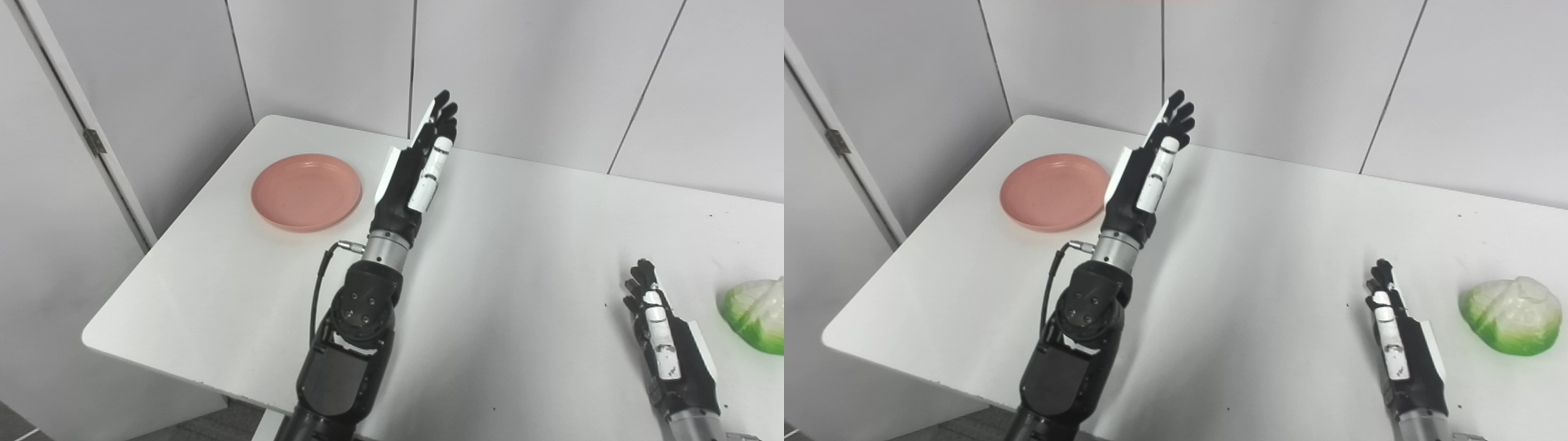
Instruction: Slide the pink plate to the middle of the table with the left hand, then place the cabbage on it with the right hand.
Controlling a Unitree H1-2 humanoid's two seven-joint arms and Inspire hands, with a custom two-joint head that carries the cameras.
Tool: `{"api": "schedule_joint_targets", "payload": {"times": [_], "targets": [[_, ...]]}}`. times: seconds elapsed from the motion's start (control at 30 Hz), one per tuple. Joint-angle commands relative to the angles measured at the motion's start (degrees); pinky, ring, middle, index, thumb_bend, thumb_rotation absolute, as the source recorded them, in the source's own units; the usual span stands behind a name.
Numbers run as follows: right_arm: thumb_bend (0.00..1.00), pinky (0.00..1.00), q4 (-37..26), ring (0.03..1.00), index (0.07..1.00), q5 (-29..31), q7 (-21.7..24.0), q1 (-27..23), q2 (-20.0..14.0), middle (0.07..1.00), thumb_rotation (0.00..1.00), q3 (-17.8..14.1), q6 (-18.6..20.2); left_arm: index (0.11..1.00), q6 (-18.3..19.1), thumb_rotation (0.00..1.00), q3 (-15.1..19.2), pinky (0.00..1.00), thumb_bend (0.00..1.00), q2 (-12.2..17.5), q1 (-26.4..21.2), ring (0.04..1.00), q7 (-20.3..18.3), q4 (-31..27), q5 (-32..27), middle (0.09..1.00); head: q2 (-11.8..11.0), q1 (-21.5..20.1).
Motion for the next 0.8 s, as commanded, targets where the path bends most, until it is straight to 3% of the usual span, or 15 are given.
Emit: {"api": "schedule_joint_targets", "payload": {"times": [0.0, 0.17, 0.43, 0.77], "targets": [[0.28, 1.0, 1.8, 1.0, 1.0, 0.2, 0.6, -0.3, -0.3, 1.0, 1.0, 0.0, -1.3, 0.975, 0.2, 1.0, 1.6, 0.94, 0.47, 1.5, -3.7, 0.949, 0.8, -3.2, -1.3, 0.971, 0.0, 0.3], [0.29, 1.0, 1.0, 1.0, 1.0, -0.7, 0.1, -0.2, -0.2, 1.0, 1.0, 0.0, -0.2, 0.971, -1.8, 1.0, 5.9, 0.96, 0.46, 3.5, -5.8, 0.949, 2.2, -2.2, -4.2, 0.971, -0.1, 0.8], [0.31, 1.0, 0.6, 1.0, 1.0, -1.4, -0.2, 0.0, -0.1, 1.0, 1.0, -0.1, 0.1, 0.965, 0.5, 1.0, 13.1, 0.96, 0.45, 9.3, -8.7, 0.961, 4.8, 0.2, -6.7, 0.964, 0.1, 1.4], [0.29, 1.0, -0.3, 1.0, 1.0, -0.4, 0.1, 0.1, 0.1, 1.0, 1.0, -0.4, 0.9, 0.953, -1.7, 1.0, 19.0, 0.95, 0.44, 17.0, -11.2, 0.947, 5.3, 8.4, -10.3, 0.958, 0.2, 2.0]]}}
